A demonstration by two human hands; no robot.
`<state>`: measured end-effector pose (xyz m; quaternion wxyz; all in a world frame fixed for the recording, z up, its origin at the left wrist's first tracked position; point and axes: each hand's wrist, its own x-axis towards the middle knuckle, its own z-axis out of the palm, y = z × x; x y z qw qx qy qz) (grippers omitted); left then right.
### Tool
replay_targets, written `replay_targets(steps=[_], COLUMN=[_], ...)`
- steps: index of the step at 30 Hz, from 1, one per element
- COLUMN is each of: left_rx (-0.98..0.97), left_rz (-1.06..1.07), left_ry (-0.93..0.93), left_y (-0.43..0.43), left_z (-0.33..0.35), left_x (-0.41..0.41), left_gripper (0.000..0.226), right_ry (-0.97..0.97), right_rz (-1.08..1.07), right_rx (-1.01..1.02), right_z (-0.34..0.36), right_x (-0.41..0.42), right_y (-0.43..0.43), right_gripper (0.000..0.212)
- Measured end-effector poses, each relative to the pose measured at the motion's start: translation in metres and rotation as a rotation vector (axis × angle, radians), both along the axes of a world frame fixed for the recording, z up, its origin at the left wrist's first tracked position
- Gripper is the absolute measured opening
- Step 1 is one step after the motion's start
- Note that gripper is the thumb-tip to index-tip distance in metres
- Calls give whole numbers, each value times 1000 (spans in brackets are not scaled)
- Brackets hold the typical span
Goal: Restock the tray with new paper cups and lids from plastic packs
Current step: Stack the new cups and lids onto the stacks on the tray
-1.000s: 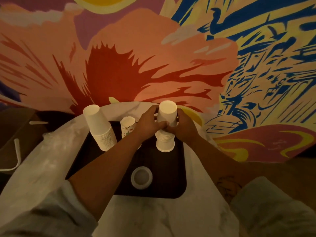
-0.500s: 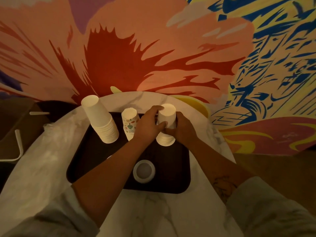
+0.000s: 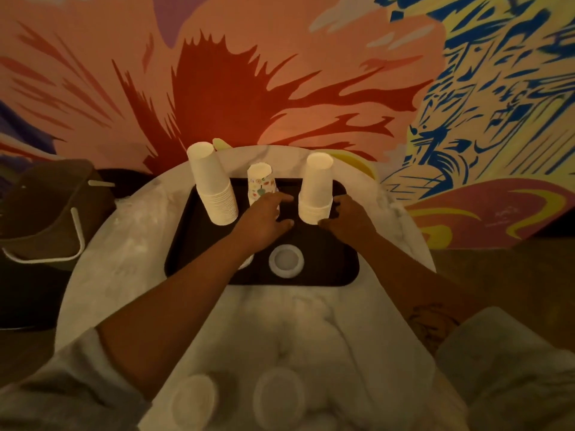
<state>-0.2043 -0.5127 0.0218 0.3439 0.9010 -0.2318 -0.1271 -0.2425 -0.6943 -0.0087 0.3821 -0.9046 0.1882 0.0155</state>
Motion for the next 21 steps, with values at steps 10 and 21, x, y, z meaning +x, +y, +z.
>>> replay_targets(steps=[10, 21], left_rx=[129, 286], left_rz=[-15, 40], left_ry=[149, 420], left_y=[83, 109], left_z=[-30, -61], left_x=[-112, -176], left_gripper=[47, 40], right_ry=[352, 529], right_rz=[31, -117], right_rx=[160, 303], right_z=[-5, -19], right_x=[-109, -193], right_y=[85, 130], right_gripper=[58, 60])
